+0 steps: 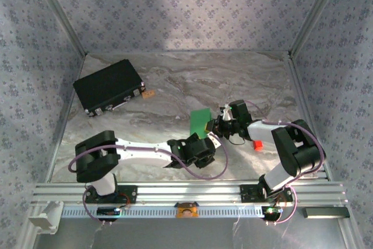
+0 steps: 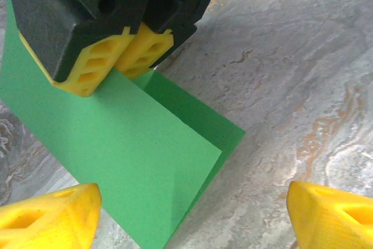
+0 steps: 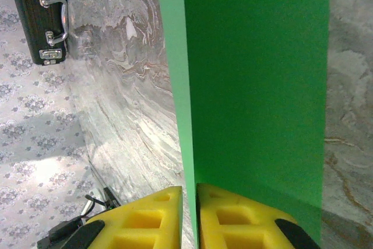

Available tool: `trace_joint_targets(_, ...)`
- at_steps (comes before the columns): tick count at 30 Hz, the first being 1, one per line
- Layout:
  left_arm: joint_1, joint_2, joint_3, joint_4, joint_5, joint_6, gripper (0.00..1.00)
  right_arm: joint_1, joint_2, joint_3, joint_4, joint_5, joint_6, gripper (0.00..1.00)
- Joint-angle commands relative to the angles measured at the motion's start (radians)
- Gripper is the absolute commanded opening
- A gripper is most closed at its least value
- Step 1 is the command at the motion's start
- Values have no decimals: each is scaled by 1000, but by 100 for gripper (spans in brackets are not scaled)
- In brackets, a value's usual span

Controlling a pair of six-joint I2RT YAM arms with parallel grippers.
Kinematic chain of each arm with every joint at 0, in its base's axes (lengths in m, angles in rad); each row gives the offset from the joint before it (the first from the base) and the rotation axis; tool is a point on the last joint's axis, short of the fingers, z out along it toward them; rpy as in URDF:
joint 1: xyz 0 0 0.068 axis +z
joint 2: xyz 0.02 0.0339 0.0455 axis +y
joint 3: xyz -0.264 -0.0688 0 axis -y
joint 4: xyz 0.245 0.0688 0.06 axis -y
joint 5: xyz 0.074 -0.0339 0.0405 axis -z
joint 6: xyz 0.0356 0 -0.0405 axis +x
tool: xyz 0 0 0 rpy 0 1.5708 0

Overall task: Fold a paper plane with a square sheet of paper (pick it up from the middle)
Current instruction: Fold the triangle a second time at the center of the table.

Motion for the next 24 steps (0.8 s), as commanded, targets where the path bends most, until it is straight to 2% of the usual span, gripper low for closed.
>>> trace_joint_targets(1,-9,26,43,-19,-48,35,82,-6,4,10,-19,-16,-14,16)
trace_joint_targets(6,-9,53,64,-14,-55,58,77,-5,3,14,-18,-17,-12,16)
trace_joint_targets(10,-8,76,83,-14,-66,67,70,-4,5,12,-17,-15,-9,16)
trace_joint_targets(16,-8,84,87,-17,-67,66,50,-3,2,9,-19,-13,-9,16)
trace_joint_targets(24,0,63,70,-4,-37,39,15,-3,-8,4,-16,-5,-6,17)
